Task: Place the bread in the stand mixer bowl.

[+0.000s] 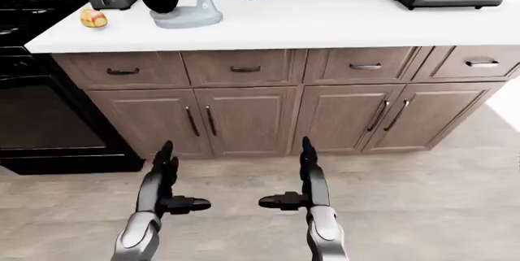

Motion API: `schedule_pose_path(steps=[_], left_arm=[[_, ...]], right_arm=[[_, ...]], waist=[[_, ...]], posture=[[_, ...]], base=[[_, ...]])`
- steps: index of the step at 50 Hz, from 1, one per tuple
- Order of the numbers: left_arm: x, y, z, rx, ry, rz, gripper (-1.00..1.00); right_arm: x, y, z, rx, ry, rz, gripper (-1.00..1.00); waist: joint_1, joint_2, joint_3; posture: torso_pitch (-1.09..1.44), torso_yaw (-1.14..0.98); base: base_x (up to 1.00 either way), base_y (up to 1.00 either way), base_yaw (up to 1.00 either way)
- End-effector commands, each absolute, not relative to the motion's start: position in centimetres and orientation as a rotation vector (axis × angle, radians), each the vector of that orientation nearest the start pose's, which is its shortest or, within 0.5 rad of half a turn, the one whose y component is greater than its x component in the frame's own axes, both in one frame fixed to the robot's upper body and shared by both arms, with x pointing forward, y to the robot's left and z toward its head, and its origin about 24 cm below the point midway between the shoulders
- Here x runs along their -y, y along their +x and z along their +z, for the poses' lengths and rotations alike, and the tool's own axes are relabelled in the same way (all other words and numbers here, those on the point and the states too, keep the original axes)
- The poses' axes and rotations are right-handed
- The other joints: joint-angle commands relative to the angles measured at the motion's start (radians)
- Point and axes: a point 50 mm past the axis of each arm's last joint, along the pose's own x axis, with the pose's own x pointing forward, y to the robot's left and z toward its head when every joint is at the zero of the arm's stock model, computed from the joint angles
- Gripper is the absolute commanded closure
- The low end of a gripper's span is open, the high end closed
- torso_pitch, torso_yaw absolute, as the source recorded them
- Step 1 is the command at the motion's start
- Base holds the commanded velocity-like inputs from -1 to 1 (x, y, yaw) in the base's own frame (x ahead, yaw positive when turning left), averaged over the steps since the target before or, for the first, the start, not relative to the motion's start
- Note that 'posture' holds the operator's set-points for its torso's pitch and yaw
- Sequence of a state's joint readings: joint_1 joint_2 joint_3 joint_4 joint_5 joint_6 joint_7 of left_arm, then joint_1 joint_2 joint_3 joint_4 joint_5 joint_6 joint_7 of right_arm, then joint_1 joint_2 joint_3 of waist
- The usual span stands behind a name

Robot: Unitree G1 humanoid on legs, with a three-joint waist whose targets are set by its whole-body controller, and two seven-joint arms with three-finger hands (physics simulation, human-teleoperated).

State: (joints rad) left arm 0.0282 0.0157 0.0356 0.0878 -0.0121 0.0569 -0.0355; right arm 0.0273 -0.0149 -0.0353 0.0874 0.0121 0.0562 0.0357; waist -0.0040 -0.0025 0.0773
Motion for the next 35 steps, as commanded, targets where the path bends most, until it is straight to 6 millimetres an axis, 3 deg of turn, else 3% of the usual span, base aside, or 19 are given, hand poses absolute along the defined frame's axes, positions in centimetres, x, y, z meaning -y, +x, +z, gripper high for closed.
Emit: schedule_pose_path(steps=[1,3,5,7,8,20,27,28,31,33,35], left_arm=[[-16.3,25.1,4.9,0.019,0.011,0.011,-1.0],[-16.4,25.0,5.4,0.029,0.013,0.016,-1.0],[-16.5,24.8,6.3,0.046,0.013,0.018,-1.0],[-16.5,24.6,6.6,0.054,0.015,0.02,-1.0],[-16.5,24.6,6.8,0.061,0.019,0.021,-1.0],[-17.0,23.7,11.1,0.149,0.014,0.038,-1.0],[-17.4,22.9,13.1,0.192,0.011,0.053,-1.0],[-17.3,22.7,13.4,0.199,0.012,0.053,-1.0],[-17.4,22.4,14.2,0.218,0.013,0.055,-1.0],[-17.5,22.3,14.6,0.228,0.015,0.057,-1.0],[-17.5,22.2,14.7,0.233,0.016,0.058,-1.0]], right_arm=[[16.1,25.1,4.8,0.018,-0.021,-0.015,-1.0],[16.1,25.0,5.3,0.032,-0.036,-0.018,-1.0],[16.0,25.0,6.1,0.056,-0.053,-0.022,-1.0],[15.9,25.0,6.4,0.063,-0.065,-0.021,-1.0],[15.9,25.0,6.5,0.065,-0.066,-0.019,-1.0],[16.3,24.9,10.3,0.149,-0.155,-0.057,-1.0],[16.3,24.8,11.2,0.153,-0.191,-0.071,-1.0],[16.3,24.7,11.4,0.155,-0.196,-0.072,-1.0],[16.2,24.5,12.0,0.16,-0.211,-0.077,-1.0],[16.1,24.4,12.4,0.165,-0.223,-0.079,-1.0],[16.1,24.4,12.6,0.165,-0.228,-0.081,-1.0]], waist=[[-0.002,-0.008,-0.001],[0.008,-0.001,-0.063],[0.006,-0.007,-0.018],[0.007,-0.007,-0.067],[0.007,-0.007,-0.072],[0.009,-0.003,-0.087],[0.008,-0.002,-0.088],[0.007,0.003,-0.102],[0.002,0.0,-0.073],[-0.001,0.015,-0.068],[0.001,0.053,-0.061]], posture=[[0.0,0.0],[0.0,0.0],[0.0,0.0],[0.0,0.0],[0.0,0.0],[0.0,0.0],[0.0,0.0],[0.0,0.0],[0.0,0.0],[0.0,0.0],[0.0,0.0]], base=[[0.0,0.0,0.0],[0.0,0.0,0.0],[0.0,0.0,0.0],[0.0,0.0,0.0],[0.0,0.0,0.0],[0.0,0.0,0.0],[0.0,0.01,0.0],[0.0,0.17,0.0],[0.0,0.19,0.0],[0.0,0.18,0.0],[0.0,0.18,0.0]])
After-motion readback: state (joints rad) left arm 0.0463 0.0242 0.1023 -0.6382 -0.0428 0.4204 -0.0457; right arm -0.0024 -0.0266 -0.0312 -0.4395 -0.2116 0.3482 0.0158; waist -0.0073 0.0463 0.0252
